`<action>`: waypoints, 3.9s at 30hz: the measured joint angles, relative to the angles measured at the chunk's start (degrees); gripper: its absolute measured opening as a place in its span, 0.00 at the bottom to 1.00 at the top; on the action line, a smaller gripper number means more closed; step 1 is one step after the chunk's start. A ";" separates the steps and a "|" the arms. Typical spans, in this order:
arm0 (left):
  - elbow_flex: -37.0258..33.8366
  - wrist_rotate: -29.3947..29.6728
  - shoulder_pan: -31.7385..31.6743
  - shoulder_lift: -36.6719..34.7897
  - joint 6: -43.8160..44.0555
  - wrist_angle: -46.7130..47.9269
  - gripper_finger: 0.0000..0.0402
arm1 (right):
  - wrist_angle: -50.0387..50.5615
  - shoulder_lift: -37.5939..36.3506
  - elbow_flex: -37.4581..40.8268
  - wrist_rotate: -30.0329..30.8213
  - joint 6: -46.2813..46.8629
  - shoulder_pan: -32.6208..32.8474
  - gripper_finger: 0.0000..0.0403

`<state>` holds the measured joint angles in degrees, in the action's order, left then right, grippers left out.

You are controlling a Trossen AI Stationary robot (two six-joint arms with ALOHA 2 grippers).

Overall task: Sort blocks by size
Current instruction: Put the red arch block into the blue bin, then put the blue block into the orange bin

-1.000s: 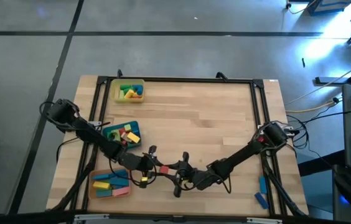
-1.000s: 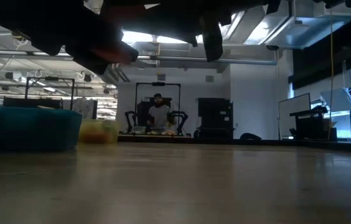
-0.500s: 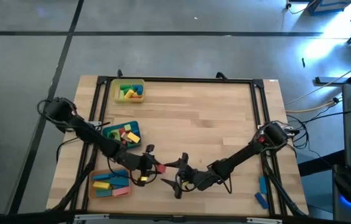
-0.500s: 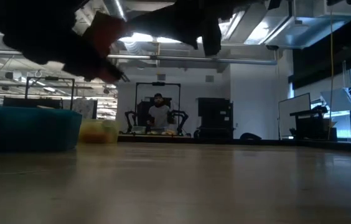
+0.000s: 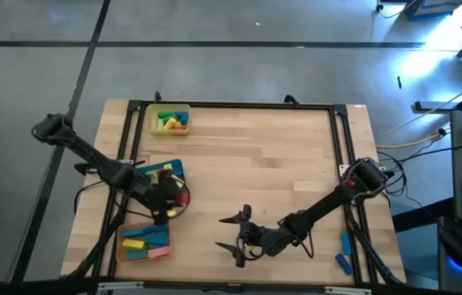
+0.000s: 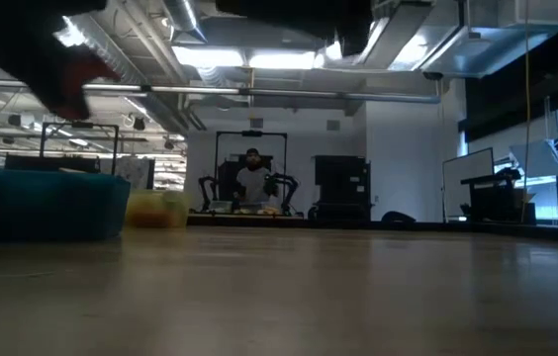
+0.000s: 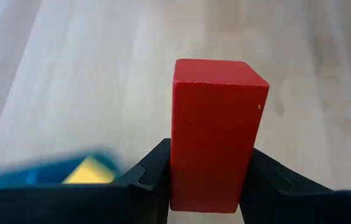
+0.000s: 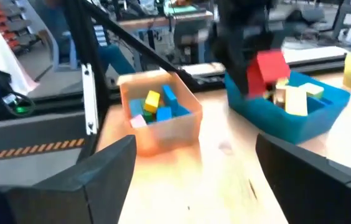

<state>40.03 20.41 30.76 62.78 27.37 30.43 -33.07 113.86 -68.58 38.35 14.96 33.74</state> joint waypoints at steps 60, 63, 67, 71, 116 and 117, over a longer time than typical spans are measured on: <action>-13.53 -1.76 2.79 -4.48 -11.02 -39.39 0.51 | 16.26 -3.71 0.07 -3.84 10.98 -0.83 0.81; -16.15 -1.76 4.43 -0.75 -12.44 -48.58 0.50 | 26.27 -6.72 0.07 -5.09 17.61 0.16 0.81; -17.37 -1.58 5.77 5.81 -11.52 -54.03 0.50 | 39.74 -10.46 0.04 -10.08 30.18 1.49 0.81; -17.44 -1.54 6.05 13.10 -8.89 -56.78 0.50 | 52.30 -12.92 0.07 -19.49 44.40 2.68 0.81; -17.42 -1.54 6.03 21.34 -7.84 -59.41 0.50 | 89.52 -5.13 5.42 -72.54 83.31 22.86 0.01; -17.42 -1.54 6.03 21.32 -7.83 -59.40 0.50 | 88.82 -5.17 5.80 -72.66 82.93 22.52 0.01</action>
<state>22.61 18.87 36.80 84.10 19.53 -28.97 55.74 108.69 -62.78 -34.31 97.89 56.25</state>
